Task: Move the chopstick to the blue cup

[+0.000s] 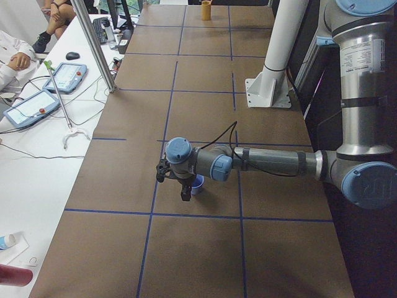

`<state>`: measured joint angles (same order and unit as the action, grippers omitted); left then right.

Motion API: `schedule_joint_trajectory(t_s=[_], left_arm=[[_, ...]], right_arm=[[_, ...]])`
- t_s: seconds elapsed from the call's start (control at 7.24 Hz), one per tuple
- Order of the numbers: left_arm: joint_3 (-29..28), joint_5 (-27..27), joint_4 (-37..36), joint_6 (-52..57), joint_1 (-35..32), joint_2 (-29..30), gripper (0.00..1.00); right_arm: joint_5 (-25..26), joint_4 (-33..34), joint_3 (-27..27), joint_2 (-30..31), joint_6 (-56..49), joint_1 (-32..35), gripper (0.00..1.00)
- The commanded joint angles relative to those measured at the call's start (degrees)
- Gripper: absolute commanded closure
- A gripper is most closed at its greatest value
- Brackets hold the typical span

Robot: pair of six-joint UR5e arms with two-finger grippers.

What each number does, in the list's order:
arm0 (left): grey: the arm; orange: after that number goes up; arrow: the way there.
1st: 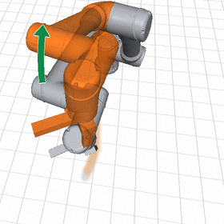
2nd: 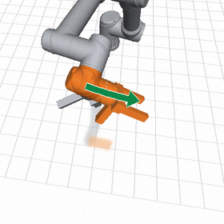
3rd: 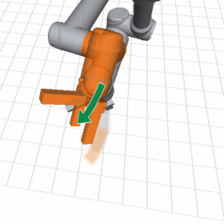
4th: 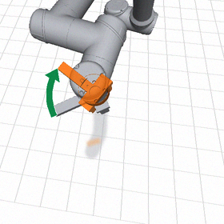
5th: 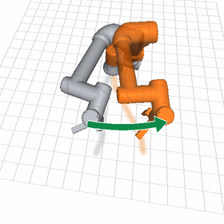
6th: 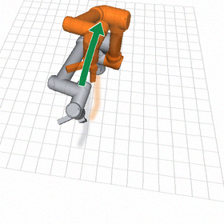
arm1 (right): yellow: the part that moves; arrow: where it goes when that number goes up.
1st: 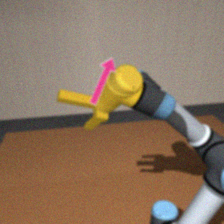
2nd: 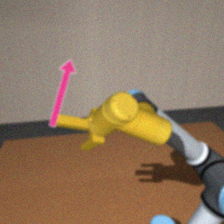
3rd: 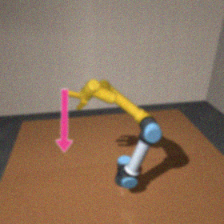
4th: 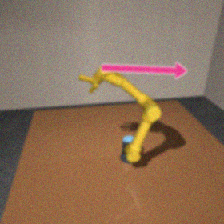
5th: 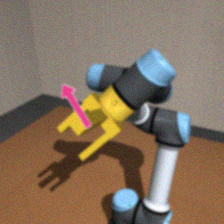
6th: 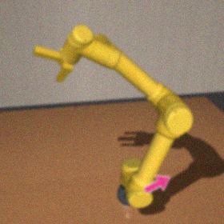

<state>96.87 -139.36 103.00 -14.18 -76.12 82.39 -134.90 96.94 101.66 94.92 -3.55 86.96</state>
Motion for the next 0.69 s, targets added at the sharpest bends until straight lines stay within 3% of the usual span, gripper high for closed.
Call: schedule_joint_trajectory(t_s=[0.0,0.55], left_arm=[[-5.8,0.8,7.7,-1.6,1.9,0.6,0.00],[-6.2,0.2,7.9,-2.3,6.1,0.8,0.03]], right_arm=[[-0.1,0.0,0.1,-0.1,-0.1,0.0,0.00],[-0.1,0.0,0.1,-0.1,-0.1,0.0,0.00]])
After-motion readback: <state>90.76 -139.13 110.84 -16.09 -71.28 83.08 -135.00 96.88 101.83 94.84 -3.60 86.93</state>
